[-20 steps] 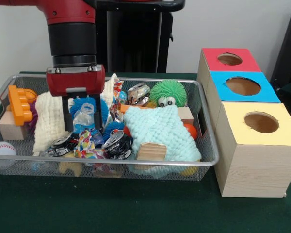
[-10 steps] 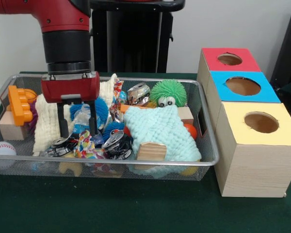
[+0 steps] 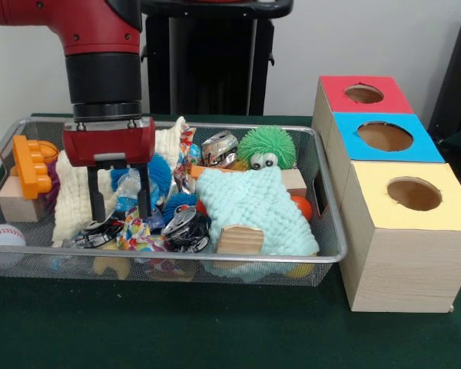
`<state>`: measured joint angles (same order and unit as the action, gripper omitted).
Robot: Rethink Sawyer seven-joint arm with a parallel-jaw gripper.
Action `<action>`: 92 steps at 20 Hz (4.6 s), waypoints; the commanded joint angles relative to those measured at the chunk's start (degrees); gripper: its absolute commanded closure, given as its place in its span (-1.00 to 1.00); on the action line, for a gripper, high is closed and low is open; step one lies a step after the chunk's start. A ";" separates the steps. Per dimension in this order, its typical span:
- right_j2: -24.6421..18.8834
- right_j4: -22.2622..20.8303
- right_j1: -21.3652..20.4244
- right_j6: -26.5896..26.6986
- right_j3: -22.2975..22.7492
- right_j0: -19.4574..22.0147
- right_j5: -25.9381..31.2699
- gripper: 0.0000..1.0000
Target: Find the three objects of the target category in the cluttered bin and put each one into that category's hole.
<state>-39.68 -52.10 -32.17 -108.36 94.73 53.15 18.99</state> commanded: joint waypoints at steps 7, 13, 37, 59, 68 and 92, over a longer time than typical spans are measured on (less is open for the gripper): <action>-4.21 -3.15 4.65 16.70 -5.90 2.81 4.55 -1.00; -4.47 -3.98 5.90 17.30 -6.66 3.34 4.36 -1.00; 8.56 -10.07 6.76 0.85 -6.61 -6.24 -3.13 -1.00; 7.58 -7.27 6.60 9.72 -5.65 -2.12 4.36 -1.00; 11.31 -7.88 9.03 3.52 -6.69 -5.43 3.38 -1.00; 13.78 0.67 14.54 1.15 -5.90 -6.26 -1.28 -1.00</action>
<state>-26.94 -51.42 -24.66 -108.36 89.30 46.27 16.00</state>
